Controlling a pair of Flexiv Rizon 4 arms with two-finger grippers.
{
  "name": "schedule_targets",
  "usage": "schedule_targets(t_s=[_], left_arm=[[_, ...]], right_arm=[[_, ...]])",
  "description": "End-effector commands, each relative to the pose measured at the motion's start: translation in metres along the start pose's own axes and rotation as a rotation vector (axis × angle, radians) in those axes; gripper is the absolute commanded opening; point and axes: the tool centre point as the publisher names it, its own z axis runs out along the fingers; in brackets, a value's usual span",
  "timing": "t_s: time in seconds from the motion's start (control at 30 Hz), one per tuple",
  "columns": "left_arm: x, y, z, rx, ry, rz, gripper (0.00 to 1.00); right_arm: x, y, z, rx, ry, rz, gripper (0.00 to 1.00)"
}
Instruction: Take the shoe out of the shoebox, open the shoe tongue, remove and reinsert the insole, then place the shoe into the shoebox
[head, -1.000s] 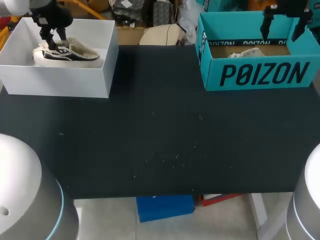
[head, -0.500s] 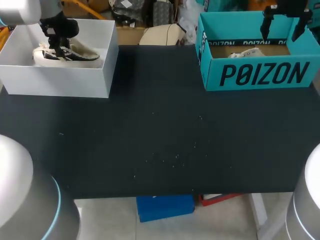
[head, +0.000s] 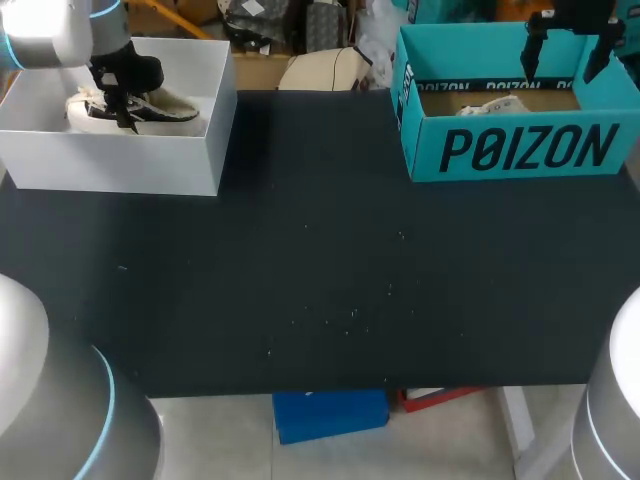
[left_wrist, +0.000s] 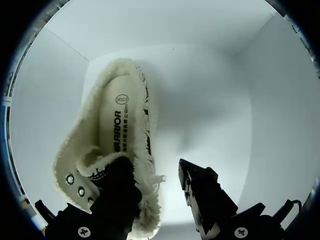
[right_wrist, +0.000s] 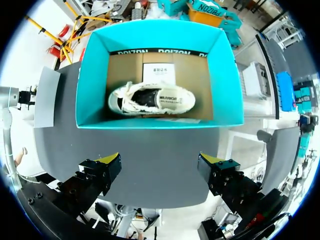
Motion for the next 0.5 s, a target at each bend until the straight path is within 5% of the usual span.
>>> schedule_targets(t_s=[0.03, 0.2, 0.5], left_arm=[[-0.006, 0.001, 0.002, -0.006, -0.002, -0.002, 0.00], [-0.003, 0.000, -0.016, -0.022, -0.034, -0.001, 0.00], [0.015, -0.008, -0.080, -0.038, -0.086, 0.018, 0.00]], right_arm=[[0.000, 0.000, 0.000, 0.000, 0.000, 0.000, 1.00], [0.000, 0.000, 0.000, 0.000, 0.000, 0.000, 1.00], [0.000, 0.000, 0.000, 0.000, 0.000, 0.000, 1.00]])
